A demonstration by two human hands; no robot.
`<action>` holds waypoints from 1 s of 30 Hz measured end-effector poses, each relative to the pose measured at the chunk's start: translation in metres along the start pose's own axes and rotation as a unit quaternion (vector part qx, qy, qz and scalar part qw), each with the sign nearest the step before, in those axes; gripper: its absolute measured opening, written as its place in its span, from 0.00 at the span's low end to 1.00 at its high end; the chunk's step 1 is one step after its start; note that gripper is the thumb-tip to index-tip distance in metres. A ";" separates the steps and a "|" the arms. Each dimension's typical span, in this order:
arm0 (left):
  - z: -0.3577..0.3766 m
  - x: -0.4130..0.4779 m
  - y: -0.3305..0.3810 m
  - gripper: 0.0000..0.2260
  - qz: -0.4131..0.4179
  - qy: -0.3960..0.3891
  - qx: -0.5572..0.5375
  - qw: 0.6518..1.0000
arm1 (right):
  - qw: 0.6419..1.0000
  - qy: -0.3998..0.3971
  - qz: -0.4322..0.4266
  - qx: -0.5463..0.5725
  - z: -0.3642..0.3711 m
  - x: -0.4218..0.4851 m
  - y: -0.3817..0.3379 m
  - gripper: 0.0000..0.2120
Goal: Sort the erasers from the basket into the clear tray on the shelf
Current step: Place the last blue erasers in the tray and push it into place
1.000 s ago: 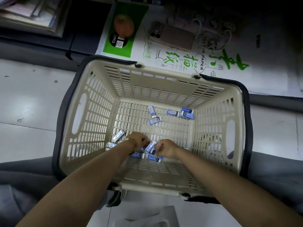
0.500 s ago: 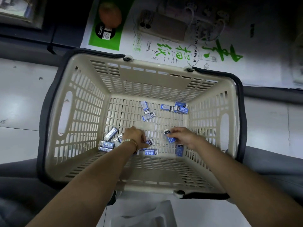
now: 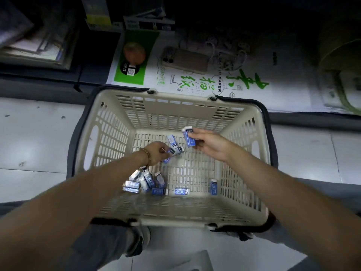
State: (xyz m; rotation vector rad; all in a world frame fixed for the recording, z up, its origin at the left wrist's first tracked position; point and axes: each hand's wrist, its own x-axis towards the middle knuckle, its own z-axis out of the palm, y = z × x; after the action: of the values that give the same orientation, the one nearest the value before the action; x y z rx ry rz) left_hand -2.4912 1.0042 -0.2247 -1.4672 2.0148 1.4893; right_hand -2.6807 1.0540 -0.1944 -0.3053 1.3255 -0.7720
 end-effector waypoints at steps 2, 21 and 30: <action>-0.040 -0.022 0.030 0.05 0.030 0.014 -0.016 0.999 | 0.998 -0.017 -0.043 -0.049 0.015 -0.023 -0.044 0.22; -0.144 -0.171 0.159 0.17 0.225 0.033 -0.440 0.869 | 0.962 -0.059 -0.259 -0.059 0.097 -0.178 -0.166 0.19; -0.141 -0.165 0.147 0.17 0.302 0.041 -0.385 0.871 | 0.959 -0.043 -0.272 -0.061 0.099 -0.170 -0.171 0.13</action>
State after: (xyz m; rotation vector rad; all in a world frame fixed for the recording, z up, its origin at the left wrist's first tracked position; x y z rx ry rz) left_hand -2.4843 0.9792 0.0356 -1.1332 2.1515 2.7780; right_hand -2.6510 1.0213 0.0625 -0.8172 1.2180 -1.1217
